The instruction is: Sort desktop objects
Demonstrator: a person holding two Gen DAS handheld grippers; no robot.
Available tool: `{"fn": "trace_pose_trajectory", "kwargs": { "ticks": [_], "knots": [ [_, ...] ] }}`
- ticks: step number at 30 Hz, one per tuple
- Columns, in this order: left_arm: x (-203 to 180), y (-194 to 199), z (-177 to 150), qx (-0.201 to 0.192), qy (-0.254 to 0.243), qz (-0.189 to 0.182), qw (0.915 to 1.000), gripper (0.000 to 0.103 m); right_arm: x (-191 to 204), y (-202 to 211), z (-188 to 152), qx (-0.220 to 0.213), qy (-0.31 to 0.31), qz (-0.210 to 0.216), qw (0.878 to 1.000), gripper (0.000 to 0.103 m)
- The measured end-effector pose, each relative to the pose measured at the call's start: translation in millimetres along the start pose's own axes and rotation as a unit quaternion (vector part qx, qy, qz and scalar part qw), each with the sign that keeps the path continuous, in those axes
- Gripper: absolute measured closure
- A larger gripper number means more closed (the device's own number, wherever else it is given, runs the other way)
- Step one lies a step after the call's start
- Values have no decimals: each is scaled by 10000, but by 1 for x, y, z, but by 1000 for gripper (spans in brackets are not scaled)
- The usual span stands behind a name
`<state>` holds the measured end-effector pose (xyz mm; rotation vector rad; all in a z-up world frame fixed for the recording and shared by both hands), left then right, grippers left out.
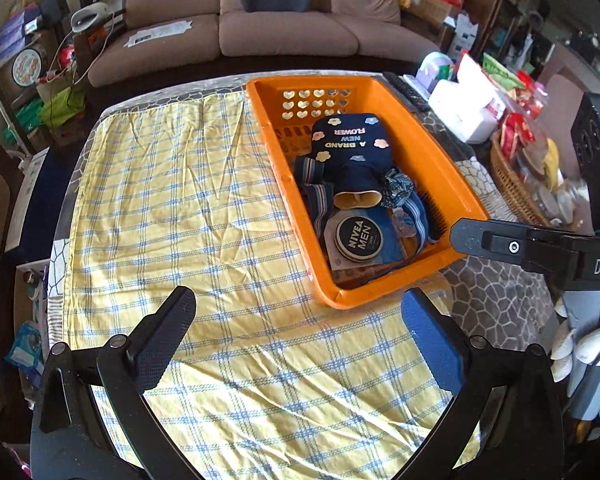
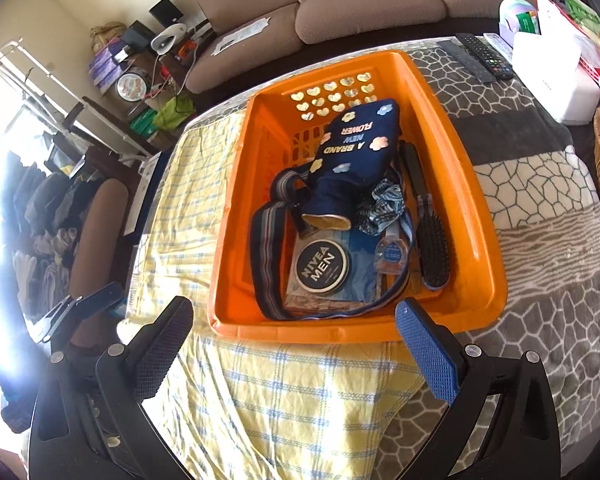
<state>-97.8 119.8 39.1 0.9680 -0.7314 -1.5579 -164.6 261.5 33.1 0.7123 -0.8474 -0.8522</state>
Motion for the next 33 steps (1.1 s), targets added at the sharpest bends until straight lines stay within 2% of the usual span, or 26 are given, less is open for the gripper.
{"fn": "trace_pose_trajectory", "kwargs": {
  "ticks": [16,23,27,33],
  "knots": [
    [53,42,-37,-248,224,355,9988,0,66,2,-45,-313,439,-342,9980,0],
    [79,36,-58,-249,270,539,9979,0,85,-13,-60,-384,754,-641,9944,0],
    [94,27,-69,-251,332,660,9970,0,87,-29,-71,-363,704,-625,9949,0],
    [112,17,-76,-509,551,758,9943,0,85,-48,-83,-454,720,-856,9927,0]
  ]
}}
Point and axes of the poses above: each gripper's, at about its wrist camera, not at the fingertips, and y roughly against the way its jaws point, x to its left, z to its top, the point moved 8 cm from there along -y, roughly the way its jaws point, and after that the axes turned 10 degrees about y, right-handed, at the moved point
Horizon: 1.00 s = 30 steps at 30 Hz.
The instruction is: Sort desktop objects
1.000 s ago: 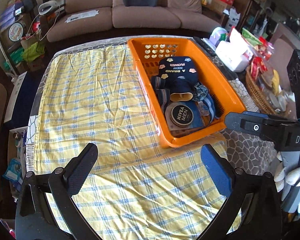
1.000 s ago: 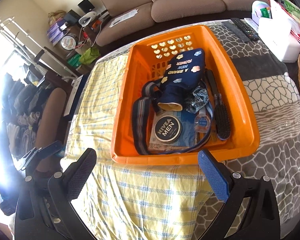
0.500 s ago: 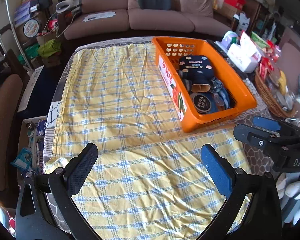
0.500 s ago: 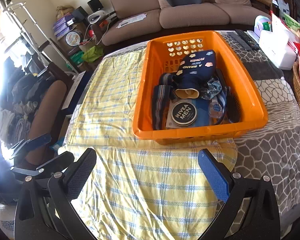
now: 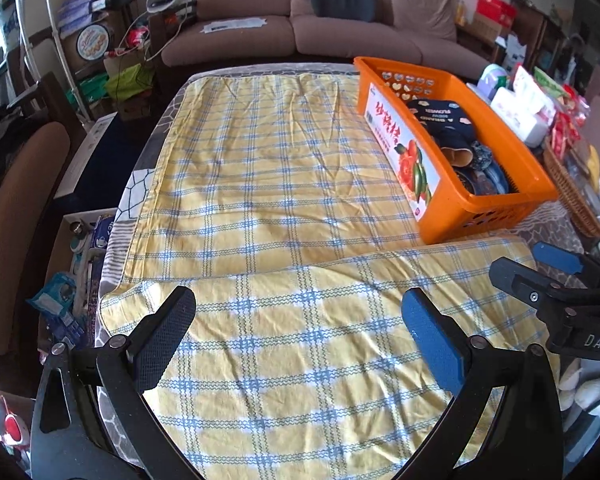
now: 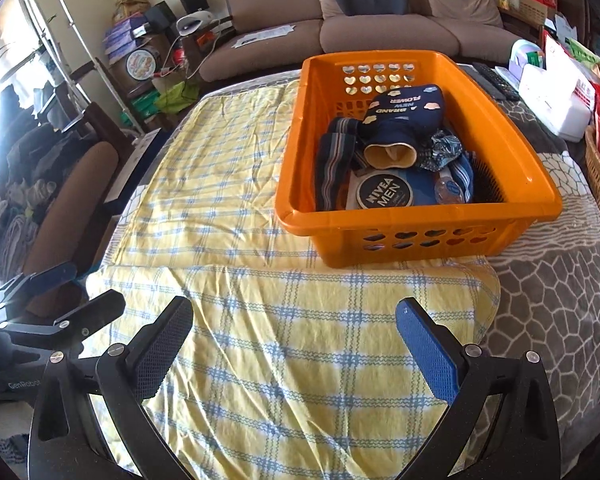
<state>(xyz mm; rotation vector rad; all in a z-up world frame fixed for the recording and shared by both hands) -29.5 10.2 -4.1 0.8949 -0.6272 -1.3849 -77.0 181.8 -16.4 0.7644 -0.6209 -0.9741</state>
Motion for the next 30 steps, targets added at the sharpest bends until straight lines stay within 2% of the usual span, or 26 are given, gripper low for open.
{"fn": "trace_pose_trajectory", "kwargs": {
  "ticks": [7,17,30],
  "knots": [
    [8,-19,-4,-25,40,110,9999,0,-11,-11,-5,-209,-54,-398,9990,0],
    [17,-41,-7,-23,11,332,9994,0,-25,-30,-15,-196,-12,-871,9960,0],
    [22,-57,-14,130,254,337,9990,0,-34,-38,-23,-201,-195,-840,9961,0]
  ]
}}
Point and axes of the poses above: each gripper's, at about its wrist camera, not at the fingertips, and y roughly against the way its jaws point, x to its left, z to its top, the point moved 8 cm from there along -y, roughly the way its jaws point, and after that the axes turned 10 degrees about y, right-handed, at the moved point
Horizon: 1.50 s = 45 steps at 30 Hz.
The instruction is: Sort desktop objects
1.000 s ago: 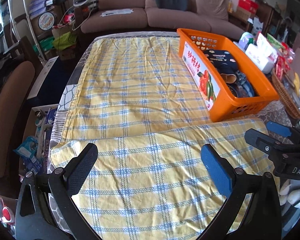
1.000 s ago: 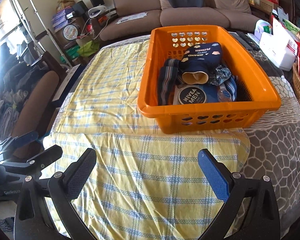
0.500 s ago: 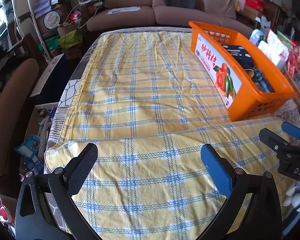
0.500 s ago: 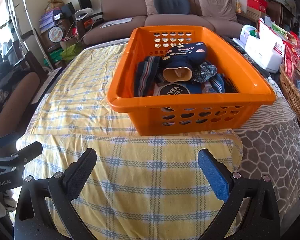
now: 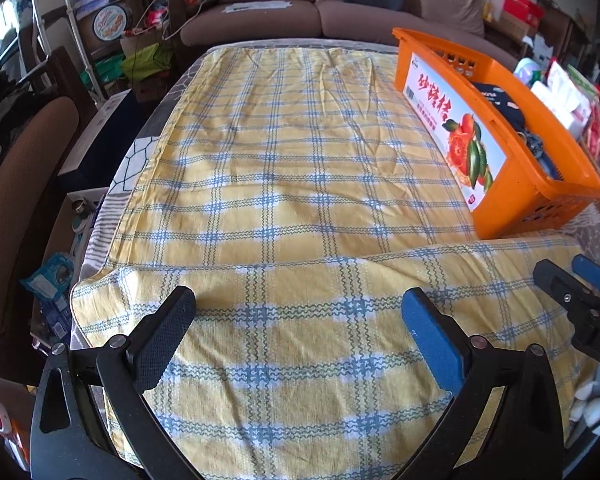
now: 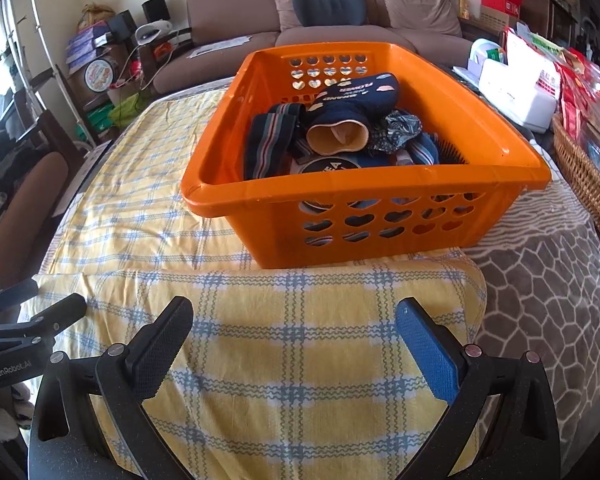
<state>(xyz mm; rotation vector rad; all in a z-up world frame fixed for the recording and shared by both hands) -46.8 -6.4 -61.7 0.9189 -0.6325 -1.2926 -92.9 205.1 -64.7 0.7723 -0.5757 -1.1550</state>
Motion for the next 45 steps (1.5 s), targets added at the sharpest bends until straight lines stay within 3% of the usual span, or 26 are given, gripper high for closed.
{"fn": "trace_pose_trajectory", "kwargs": {
  "ticks": [10,22,28,36,42,45],
  "knots": [
    [-2,-1,1,-158,53,12,9999,0,1,-8,-6,203,-57,95,9997,0],
    [-1,-3,4,-240,194,94,9995,0,-8,-16,-12,371,-472,628,9962,0],
    [0,-2,4,-224,192,75,9995,0,-3,-12,-8,307,-285,630,9971,0],
    [0,-2,4,-252,205,66,9995,0,8,-15,-3,376,-45,365,9986,0],
    [0,-2,4,-277,224,56,9993,0,15,-6,5,162,303,-130,9993,0],
    [1,-1,4,-280,245,53,9993,0,19,0,11,31,307,-110,9995,0]
  ]
}}
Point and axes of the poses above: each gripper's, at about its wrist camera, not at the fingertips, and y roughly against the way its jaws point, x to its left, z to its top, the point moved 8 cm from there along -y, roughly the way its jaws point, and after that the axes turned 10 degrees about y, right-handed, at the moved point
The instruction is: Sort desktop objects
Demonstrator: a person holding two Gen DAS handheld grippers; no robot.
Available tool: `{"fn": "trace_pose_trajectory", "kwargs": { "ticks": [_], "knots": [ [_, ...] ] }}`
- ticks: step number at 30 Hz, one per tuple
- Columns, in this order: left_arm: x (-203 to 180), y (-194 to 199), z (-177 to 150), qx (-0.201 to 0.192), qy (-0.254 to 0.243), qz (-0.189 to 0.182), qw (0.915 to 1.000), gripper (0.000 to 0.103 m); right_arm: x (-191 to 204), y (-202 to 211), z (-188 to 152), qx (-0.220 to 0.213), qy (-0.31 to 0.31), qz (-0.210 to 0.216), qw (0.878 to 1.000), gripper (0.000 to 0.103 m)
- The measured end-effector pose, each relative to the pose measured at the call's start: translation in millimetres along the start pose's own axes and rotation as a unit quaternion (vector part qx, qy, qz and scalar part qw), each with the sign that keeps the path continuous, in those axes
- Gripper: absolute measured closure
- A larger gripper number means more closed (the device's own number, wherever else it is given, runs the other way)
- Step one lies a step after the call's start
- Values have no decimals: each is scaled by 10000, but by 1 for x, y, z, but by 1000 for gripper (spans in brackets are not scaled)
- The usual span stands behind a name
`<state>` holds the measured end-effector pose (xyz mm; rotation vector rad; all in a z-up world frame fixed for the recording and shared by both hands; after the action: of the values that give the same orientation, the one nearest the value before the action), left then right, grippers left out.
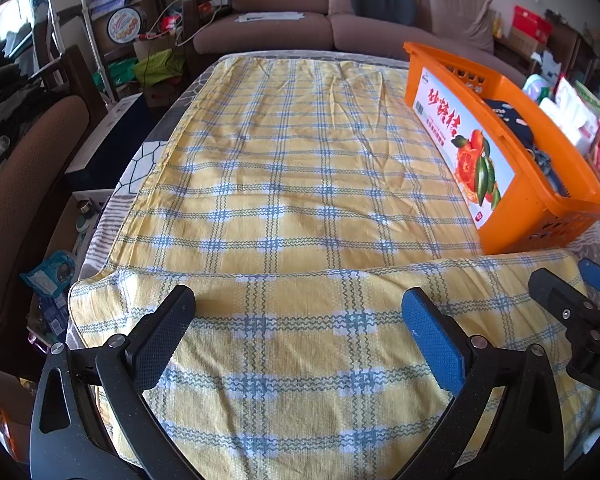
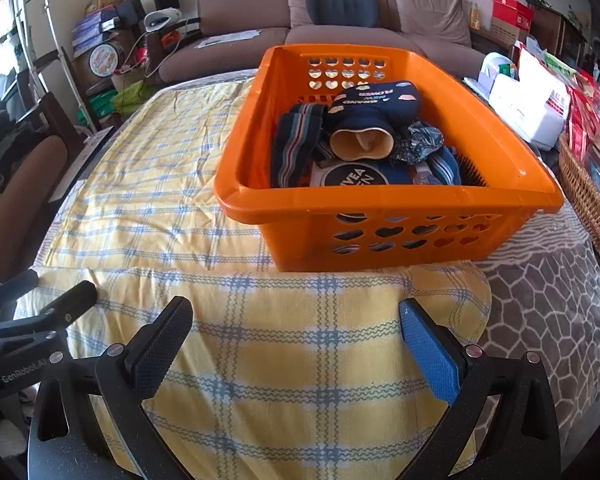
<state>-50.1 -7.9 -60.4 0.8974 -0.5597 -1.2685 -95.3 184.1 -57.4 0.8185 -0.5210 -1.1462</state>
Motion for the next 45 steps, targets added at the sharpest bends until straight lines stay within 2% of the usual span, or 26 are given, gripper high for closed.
{"fn": "trace_pose_trajectory", "kwargs": {
  "ticks": [5,7,11,17,45],
  "knots": [
    [7,5,1,-36,237,-95,9997,0,17,3,11,-70,363,57,9993,0],
    [9,4,2,-9,185,-41,9998,0,24,0,13,-51,470,74,9989,0],
    [8,2,1,49,30,68,10000,0,25,-16,5,126,219,136,9996,0],
    [5,-1,1,91,-93,88,9999,0,29,-16,4,93,386,-65,9992,0],
    [8,0,2,-17,-40,0,10000,0,28,-16,3,104,350,-131,9992,0]
  ]
}}
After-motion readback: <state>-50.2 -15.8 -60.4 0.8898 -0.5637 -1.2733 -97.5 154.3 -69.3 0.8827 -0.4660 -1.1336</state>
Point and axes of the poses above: each gripper's, at about its wrist camera, not at the fingertips, and y roughly against the way its jaws point, x to its left, z to its top, the point moved 8 cm from there along -y, roughly the way its jaws point, and after that the axes turned 10 degrees about y, right-handed, at the moved point
